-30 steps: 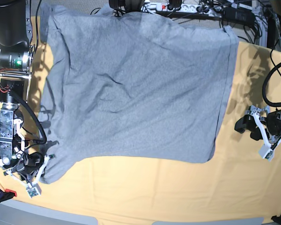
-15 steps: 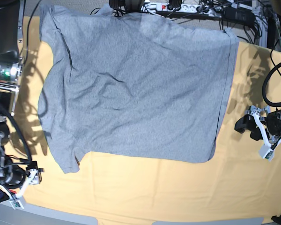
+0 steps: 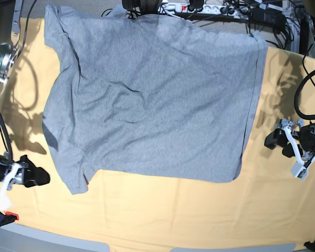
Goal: Layout the t-shirt on the table in an organized manner, then fold the t-shirt properly
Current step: 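Move the right gripper back to the shirt edge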
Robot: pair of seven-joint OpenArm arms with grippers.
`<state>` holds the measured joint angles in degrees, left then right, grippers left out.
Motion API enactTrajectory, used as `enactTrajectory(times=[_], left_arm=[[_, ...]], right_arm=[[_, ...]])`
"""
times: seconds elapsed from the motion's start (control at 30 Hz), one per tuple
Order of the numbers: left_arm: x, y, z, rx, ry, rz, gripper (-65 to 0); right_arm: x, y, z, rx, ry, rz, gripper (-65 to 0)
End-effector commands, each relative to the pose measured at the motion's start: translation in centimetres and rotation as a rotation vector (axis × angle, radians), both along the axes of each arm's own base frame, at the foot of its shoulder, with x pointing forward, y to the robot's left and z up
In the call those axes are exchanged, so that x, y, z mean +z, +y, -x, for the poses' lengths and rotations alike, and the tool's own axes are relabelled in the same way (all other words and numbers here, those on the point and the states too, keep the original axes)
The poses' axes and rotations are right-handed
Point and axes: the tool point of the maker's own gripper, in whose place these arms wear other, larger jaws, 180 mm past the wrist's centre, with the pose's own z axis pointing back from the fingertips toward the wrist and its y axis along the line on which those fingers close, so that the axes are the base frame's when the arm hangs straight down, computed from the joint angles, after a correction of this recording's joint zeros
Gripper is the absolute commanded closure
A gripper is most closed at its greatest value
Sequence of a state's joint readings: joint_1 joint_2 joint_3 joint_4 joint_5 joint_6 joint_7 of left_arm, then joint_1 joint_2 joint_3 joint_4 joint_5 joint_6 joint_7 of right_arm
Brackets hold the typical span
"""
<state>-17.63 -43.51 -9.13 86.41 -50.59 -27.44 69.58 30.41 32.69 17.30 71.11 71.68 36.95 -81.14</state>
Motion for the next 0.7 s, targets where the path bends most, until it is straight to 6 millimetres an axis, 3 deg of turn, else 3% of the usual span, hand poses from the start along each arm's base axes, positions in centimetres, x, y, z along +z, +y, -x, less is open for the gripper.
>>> enactTrajectory(times=[0.0,0.13,0.27,0.53,0.67], left_arm=[[2.0,0.5,-0.8,0.004,-0.061,0.001,-43.3],[2.0,0.5,-0.8,0.004,-0.061,0.001,-43.3],[2.1,0.4,-0.9,0.004,-0.068,0.004,-43.3],[2.2,0.4,-0.9,0.004,-0.068,0.005,-43.3],[2.1,0.4,-0.9,0.004,-0.068,0.005,-43.3]], right_arm=[[2.7,-1.0,-0.1,-0.015,-0.091,-0.016,-37.3],[0.7,-2.1,2.5,-0.05,-0.073,-0.013,-37.3],[-1.8,-1.8,5.6,-0.041,-0.024,0.041,-37.3],[-3.2,-0.6,12.4,-0.02,-0.014,0.305,-37.3],[-5.5,-1.1,16.1,-0.08,0.07,0.367,-37.3]])
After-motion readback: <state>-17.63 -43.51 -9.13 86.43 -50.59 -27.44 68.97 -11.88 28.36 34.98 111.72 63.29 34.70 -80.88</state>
